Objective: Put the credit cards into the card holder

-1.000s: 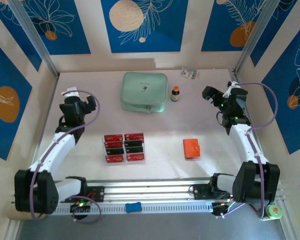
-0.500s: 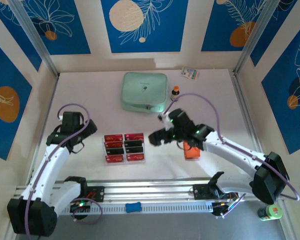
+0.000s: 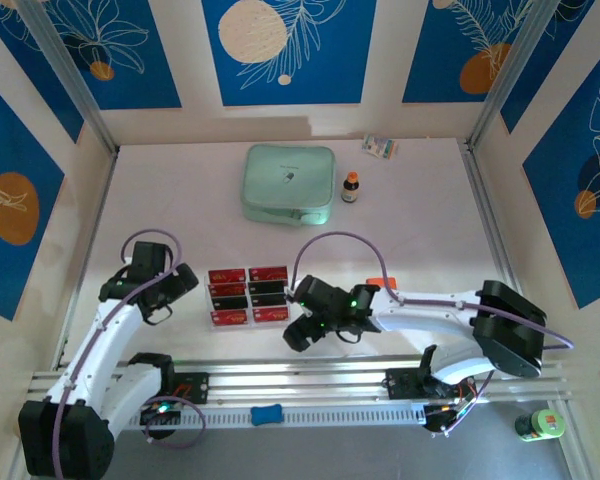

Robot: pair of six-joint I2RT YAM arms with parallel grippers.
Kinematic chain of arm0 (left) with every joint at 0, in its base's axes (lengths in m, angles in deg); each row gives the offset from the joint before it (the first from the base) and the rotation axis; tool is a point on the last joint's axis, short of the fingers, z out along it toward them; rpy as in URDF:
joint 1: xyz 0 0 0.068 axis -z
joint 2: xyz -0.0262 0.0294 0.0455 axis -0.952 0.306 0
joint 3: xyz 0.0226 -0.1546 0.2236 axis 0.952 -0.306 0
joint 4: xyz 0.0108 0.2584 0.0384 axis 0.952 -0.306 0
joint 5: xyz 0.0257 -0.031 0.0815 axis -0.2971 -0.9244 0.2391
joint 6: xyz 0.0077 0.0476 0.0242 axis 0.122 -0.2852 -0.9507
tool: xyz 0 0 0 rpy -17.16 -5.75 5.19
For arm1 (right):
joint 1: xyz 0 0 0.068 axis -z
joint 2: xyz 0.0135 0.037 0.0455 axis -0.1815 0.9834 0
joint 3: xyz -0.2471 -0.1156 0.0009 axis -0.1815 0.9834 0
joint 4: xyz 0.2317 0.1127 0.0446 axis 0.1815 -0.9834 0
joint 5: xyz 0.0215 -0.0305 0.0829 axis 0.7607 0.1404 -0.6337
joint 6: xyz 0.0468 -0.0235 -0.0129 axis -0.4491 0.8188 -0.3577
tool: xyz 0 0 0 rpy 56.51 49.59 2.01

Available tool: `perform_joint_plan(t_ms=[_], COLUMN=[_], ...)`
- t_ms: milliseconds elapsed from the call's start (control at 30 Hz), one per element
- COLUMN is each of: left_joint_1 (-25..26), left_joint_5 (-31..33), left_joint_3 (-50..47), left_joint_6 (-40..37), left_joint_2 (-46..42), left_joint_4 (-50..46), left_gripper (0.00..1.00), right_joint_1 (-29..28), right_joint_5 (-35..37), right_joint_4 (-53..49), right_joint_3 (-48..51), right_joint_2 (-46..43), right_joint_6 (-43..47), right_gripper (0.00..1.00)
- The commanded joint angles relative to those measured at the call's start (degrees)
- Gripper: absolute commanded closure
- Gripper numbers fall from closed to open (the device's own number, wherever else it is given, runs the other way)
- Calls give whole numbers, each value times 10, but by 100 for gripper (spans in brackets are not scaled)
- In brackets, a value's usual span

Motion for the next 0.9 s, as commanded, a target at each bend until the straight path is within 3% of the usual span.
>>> perform_joint_plan(t_ms=[0,467,867], left_joint_1=[3,28,74], left_joint_5=[-16,-26,-23], left_joint_3=[-11,-11,32], left_joint_6=[5,-3,19], left_joint_2=[9,73,179], left_joint_4=[-5,45,118], left_gripper=[0,0,0], right_joint_1=[-4,25,76], right_joint_5=[28,57,96], right_joint_4=[25,53,67], right_joint_3=[-16,-50,-55], right_joint_2=[26,96,118], right_joint_6=[-8,2,-7], right_gripper=[7,8,8])
